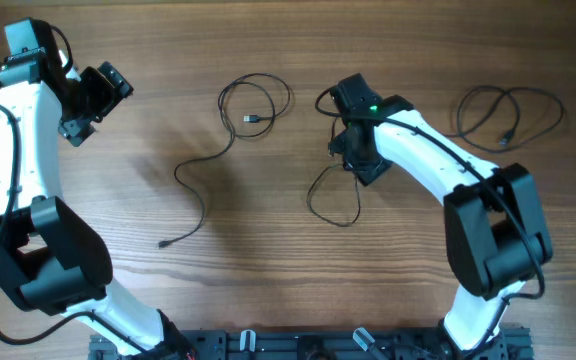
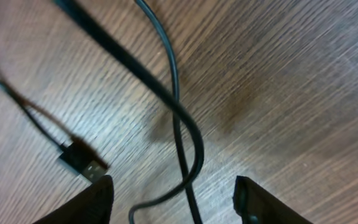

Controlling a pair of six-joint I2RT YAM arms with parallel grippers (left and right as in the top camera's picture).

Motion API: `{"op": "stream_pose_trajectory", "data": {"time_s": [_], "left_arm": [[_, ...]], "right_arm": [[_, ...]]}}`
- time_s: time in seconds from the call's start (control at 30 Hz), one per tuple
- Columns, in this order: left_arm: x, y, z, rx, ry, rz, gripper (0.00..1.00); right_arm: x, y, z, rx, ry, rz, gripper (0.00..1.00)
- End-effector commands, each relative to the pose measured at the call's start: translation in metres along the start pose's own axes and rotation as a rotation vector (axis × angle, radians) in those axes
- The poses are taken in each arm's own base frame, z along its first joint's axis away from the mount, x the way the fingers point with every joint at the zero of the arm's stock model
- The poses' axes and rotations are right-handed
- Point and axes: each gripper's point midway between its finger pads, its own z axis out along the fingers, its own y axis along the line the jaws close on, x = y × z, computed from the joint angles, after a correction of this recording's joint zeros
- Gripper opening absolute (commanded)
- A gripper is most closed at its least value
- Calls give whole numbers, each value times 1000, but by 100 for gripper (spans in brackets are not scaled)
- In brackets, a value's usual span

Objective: Untangle cables

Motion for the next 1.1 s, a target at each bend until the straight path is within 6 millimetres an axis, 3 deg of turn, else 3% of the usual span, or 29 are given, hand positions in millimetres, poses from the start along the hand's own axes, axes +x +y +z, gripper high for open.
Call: {"op": "stream_pose_trajectory", "data": {"time_s": [0.0, 0.3, 0.5, 0.7, 0.77, 0.83, 0.93, 1.07], "left_arm": [[1, 4, 4, -17, 5, 3, 100], [1, 4, 4, -16, 6, 4, 100], [1, 4, 4, -17, 5, 3, 100], [1, 4, 4, -16, 6, 4, 100], [1, 4, 4, -16, 6, 4, 100], [1, 4, 4, -17, 5, 3, 100], [1, 4, 4, -17, 5, 3, 100], [1, 4, 4, -17, 5, 3, 100]], "right_arm": [[1, -4, 10, 24, -3, 23, 60], [-1, 0, 10, 7, -13, 27, 47], [-1, 0, 10, 8, -13, 26, 28], [-1, 0, 10, 7, -13, 27, 15], [-4, 2, 10, 1, -25, 21, 4], [-6, 4, 9, -7, -37, 3, 4], [-13, 18, 2, -53, -68, -124, 4], [-26, 48, -31, -139, -134, -451, 4]]}}
